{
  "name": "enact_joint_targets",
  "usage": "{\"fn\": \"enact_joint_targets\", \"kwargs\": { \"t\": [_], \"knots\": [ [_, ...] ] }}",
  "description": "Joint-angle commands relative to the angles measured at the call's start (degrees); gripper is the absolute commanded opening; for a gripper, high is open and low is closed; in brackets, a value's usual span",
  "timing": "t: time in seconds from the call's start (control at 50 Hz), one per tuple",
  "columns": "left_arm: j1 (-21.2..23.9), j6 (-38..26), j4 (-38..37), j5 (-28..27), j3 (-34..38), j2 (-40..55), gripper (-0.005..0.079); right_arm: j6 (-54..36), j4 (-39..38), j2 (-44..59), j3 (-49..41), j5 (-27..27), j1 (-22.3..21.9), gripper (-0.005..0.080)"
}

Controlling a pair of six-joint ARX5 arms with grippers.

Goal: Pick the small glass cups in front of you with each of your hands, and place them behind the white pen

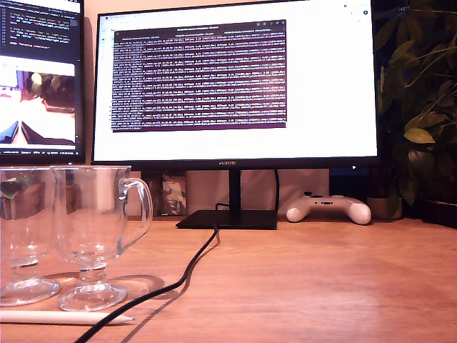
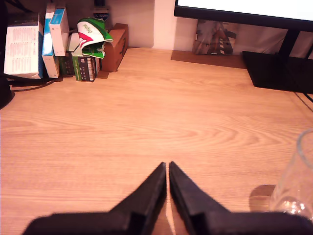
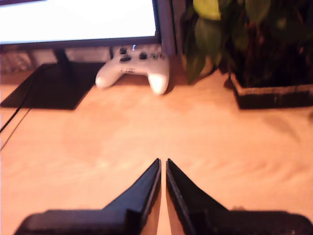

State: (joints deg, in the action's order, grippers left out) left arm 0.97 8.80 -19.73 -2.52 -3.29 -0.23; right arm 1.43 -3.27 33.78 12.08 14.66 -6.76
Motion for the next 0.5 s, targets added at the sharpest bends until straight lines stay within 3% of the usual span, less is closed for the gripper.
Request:
{"fn": "enact_joint_targets", "kwargs": {
  "t": [0.0, 0.24, 0.48],
  "knots": [
    [-0.22, 0.2, -0.04, -0.04, 1.7, -0.48, -0.0021, -0.26, -0.79, -1.92, -2.49, 0.28, 1.75, -0.0011],
    [-0.22, 0.2, -0.04, -0.02, 1.7, -0.48, -0.0021, -0.87, -0.48, -11.23, -6.19, -0.28, 5.92, -0.0011],
    [-0.22, 0.2, -0.04, -0.04, 1.7, -0.48, -0.0021, -1.18, 3.26, -20.15, -10.71, -0.28, 6.27, -0.0011]
  ]
}}
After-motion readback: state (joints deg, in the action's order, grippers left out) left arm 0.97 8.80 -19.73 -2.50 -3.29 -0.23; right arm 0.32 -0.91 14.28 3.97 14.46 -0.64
